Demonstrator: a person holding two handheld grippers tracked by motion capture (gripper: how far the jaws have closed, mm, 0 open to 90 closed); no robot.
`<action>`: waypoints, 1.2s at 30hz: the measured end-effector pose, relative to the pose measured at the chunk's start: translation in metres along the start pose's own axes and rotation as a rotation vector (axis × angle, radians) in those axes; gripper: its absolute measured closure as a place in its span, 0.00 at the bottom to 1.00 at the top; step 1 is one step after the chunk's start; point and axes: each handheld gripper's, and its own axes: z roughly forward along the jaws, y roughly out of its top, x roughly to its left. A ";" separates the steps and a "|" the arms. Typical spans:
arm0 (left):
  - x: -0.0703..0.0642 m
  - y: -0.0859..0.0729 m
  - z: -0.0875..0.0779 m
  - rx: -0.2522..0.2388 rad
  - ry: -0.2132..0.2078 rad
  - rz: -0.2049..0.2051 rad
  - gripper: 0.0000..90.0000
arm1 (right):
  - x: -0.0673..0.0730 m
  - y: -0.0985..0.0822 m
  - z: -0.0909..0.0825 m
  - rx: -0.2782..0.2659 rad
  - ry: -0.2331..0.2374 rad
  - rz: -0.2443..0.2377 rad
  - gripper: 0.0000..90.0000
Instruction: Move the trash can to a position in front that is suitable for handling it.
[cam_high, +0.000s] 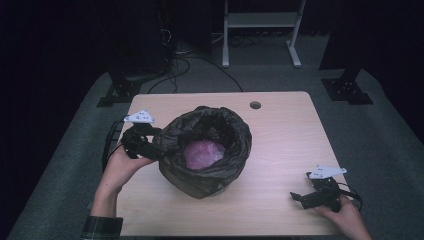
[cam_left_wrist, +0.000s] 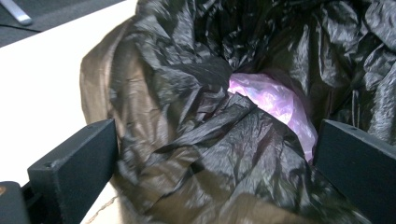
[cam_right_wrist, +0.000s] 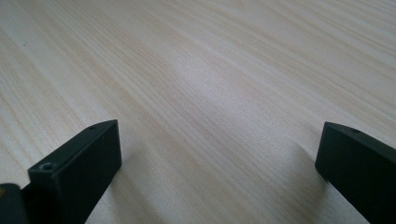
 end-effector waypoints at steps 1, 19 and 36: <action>-0.001 0.000 0.002 0.002 -0.008 0.003 0.00 | 0.000 0.000 0.000 0.000 0.000 0.000 0.00; -0.019 -0.001 0.018 0.025 -0.067 0.033 0.00 | 0.000 0.000 0.000 0.000 0.000 0.000 0.00; -0.058 0.004 0.035 0.020 -0.161 0.093 0.00 | 0.000 0.000 0.000 0.000 0.000 0.001 0.00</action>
